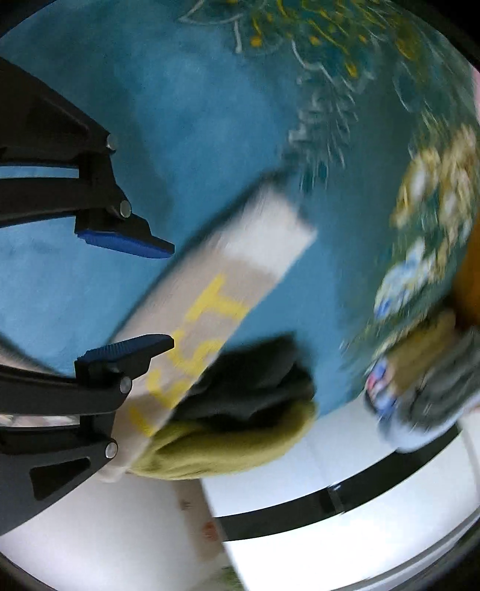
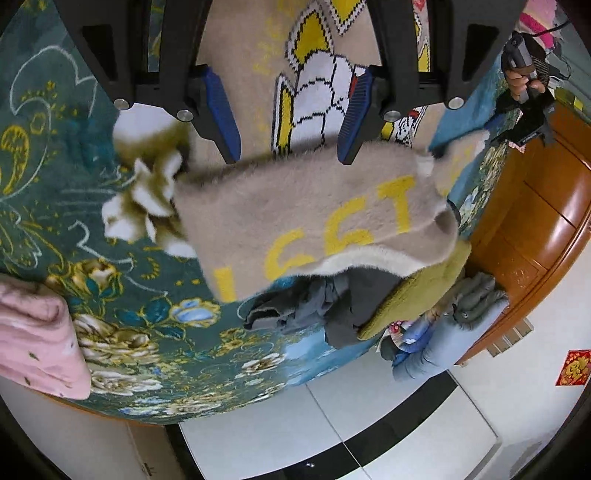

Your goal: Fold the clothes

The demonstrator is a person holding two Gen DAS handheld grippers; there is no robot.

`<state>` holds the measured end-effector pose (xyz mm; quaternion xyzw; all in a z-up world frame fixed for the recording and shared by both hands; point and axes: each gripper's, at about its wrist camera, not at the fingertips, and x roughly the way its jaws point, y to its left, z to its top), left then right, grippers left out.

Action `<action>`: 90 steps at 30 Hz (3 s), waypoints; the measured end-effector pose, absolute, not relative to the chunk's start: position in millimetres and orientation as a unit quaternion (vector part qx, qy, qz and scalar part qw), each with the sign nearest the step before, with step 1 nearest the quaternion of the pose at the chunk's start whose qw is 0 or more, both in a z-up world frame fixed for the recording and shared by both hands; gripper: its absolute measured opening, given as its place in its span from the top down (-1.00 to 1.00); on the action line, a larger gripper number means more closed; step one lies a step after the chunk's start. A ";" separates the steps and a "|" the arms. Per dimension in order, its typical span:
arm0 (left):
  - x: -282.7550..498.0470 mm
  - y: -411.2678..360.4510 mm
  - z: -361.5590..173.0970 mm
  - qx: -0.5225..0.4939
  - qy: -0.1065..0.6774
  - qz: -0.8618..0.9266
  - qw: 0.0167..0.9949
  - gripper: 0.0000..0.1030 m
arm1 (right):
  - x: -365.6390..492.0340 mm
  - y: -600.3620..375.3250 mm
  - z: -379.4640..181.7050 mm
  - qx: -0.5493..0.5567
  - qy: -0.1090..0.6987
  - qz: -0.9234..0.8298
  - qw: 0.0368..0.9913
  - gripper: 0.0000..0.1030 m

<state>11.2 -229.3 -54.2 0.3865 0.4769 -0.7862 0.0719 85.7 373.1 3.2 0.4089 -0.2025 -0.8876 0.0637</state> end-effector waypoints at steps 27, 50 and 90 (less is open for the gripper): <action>54.3 -70.5 167.9 0.166 0.193 -0.955 -0.150 0.84 | 115.0 399.3 -1.9 0.399 -0.246 -0.882 0.045 -0.13; -18.3 264.3 1.7 0.465 -0.066 -0.824 -0.316 0.83 | 146.8 449.0 -11.3 0.373 -0.298 -0.878 0.024 -0.13; -26.2 50.6 -16.6 0.493 0.141 -0.846 -0.145 -0.07 | 67.4 445.8 -36.5 0.391 -0.375 -0.840 0.009 0.86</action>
